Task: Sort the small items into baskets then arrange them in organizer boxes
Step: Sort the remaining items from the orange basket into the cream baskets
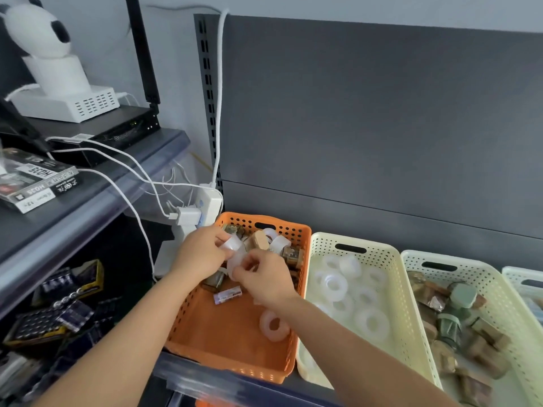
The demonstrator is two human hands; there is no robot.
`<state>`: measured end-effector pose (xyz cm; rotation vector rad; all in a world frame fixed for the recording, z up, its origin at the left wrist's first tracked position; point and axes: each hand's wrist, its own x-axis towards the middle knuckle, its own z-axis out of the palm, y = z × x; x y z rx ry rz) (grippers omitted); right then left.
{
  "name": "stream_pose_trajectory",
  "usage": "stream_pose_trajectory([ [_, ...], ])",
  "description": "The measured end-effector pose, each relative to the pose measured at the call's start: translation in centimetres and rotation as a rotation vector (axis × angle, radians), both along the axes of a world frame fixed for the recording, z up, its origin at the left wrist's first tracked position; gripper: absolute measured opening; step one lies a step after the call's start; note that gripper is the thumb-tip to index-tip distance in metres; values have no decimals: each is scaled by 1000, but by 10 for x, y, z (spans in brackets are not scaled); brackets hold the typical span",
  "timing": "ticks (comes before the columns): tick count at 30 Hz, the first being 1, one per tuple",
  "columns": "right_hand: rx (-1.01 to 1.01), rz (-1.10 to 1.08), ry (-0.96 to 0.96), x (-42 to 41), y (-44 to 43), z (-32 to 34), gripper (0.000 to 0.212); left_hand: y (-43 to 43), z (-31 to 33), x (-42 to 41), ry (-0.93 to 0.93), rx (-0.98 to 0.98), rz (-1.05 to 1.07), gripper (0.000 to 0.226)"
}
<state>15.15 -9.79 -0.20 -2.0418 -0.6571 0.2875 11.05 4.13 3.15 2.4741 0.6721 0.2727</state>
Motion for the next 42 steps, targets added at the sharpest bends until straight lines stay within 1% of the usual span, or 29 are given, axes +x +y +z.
stream_pose_trajectory([
  [3,84,-82,-102,6,-19,11,16,-18,14,11,-151,-91,-21,16],
  [5,86,-172,-217,14,-36,18,16,-37,23,21,-263,-140,-64,13],
  [7,92,-283,-344,23,-57,25,18,-59,30,30,-350,-125,-132,12],
  [9,93,-398,-431,33,-81,29,18,-84,30,39,-377,-82,-204,11],
  [11,2,-476,-470,43,-107,29,18,-107,24,47,-362,-51,-269,12],
  [14,-242,-522,-436,56,-145,20,17,-137,6,58,-304,13,-386,16],
  [16,-472,-507,-387,59,-163,13,15,-150,-7,63,-246,145,-463,21],
  [18,-670,-461,-344,60,-175,4,19,-160,-19,65,-137,369,-546,22],
  [20,-753,-438,-334,59,-182,-3,22,-164,-28,65,-36,529,-634,19],
  [21,-762,-437,-340,58,-185,-5,23,-166,-31,64,-21,558,-668,19],
  [23,-726,-432,-351,57,-186,-7,22,-163,-34,64,-48,543,-699,23],
  [25,-660,-423,-355,55,-181,-5,19,-157,-34,63,-82,498,-702,25],
  [27,-594,-405,-399,54,-172,-1,17,-149,-30,61,-127,469,-684,27],
  [30,-467,-331,-458,53,-149,5,15,-131,-22,52,-205,394,-597,27],
  [33,-385,-223,-508,49,-120,9,16,-102,-17,43,-248,419,-462,25],
  [36,-382,-92,-553,45,-91,12,19,-66,-19,33,-197,373,-296,32],
  [38,-424,17,-578,43,-72,12,24,-44,-25,28,-110,342,-216,42],
  [40,-476,134,-604,42,-55,10,30,-28,-32,25,-26,321,-193,57],
  [42,-532,203,-616,40,-39,7,33,-19,-38,25,7,288,-212,72],
])
